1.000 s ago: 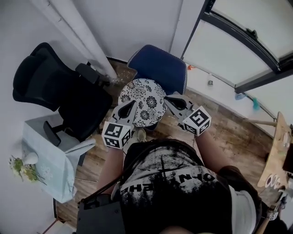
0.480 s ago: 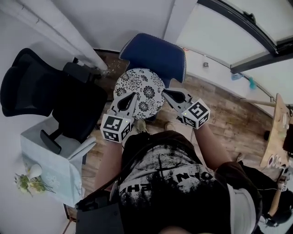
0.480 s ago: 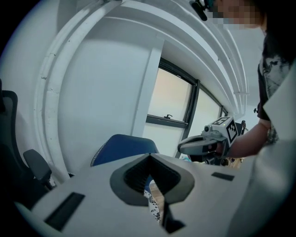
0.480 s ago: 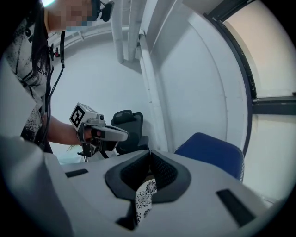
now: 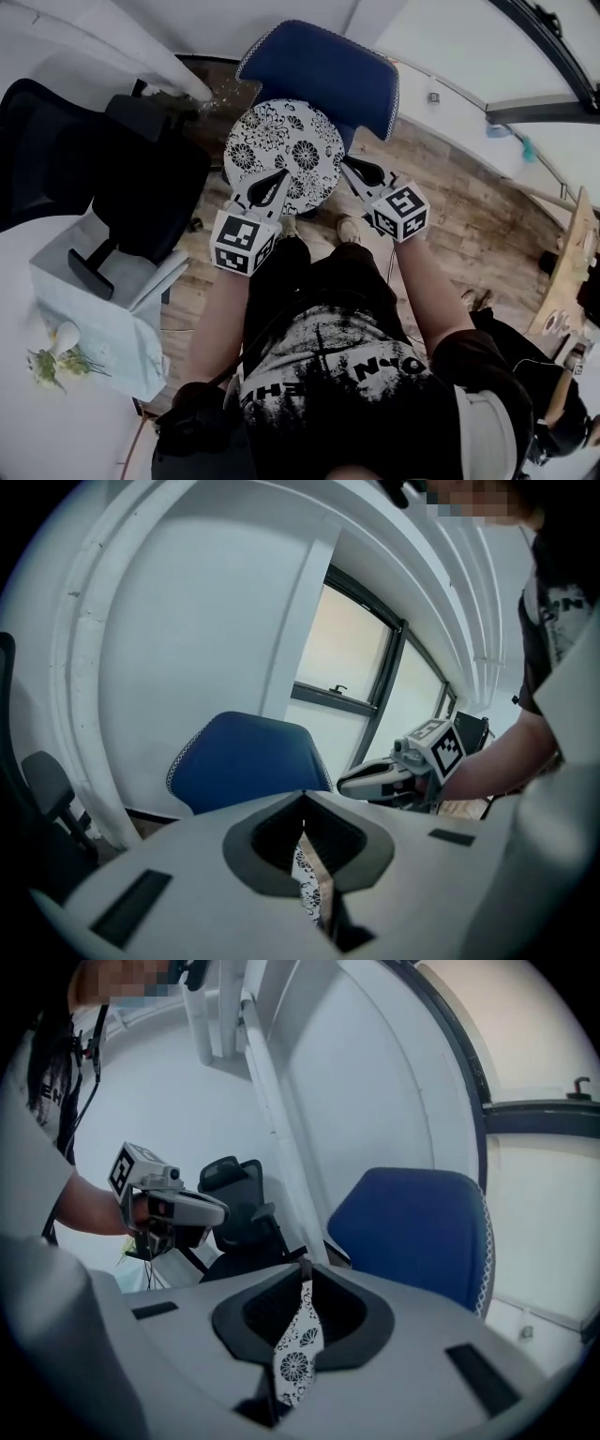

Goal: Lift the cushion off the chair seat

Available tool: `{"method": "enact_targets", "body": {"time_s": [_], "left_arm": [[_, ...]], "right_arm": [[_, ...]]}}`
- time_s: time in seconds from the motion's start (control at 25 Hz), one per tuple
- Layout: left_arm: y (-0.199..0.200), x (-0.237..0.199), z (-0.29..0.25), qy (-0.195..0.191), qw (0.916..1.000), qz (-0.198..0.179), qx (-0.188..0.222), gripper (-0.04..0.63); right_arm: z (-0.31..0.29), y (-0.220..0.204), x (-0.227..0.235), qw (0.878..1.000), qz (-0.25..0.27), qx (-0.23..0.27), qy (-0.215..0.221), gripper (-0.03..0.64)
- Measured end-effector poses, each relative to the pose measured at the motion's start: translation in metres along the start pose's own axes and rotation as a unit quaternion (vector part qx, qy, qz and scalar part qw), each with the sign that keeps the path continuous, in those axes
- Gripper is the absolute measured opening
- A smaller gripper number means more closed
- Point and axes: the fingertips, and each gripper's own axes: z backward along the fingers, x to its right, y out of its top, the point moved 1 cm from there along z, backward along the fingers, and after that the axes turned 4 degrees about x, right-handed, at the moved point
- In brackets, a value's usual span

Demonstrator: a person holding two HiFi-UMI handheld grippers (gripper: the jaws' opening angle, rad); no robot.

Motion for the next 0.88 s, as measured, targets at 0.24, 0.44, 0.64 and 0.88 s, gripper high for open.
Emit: {"method": "enact_targets", "body": {"time_s": [0.24,0.44,0.64,0.88], "left_arm": [[-0.029,-0.004,-0.031,-0.007,0.9997,0.02,-0.015,0.014],[-0.061,-0.015,-0.046,-0.004,0.9985,0.043,-0.033,0.014],[-0.091,-0.016,-0.06,-0.006,0.9969,0.06,-0.052,0.014],[-0.113,-0.018,-0.069,-0.019,0.9951,0.048,-0.084,0.014]], "right_arm": [[-0.022,-0.064,0.045,0.997,-0.039,-0.049,-0.039,0.095],[-0.051,-0.141,0.071,0.988,-0.073,-0.127,-0.052,0.22],[-0.068,-0.215,0.094,0.972,-0.099,-0.199,-0.074,0.261],[-0.086,-0.279,0.128,0.951,-0.168,-0.232,-0.116,0.27]]}}
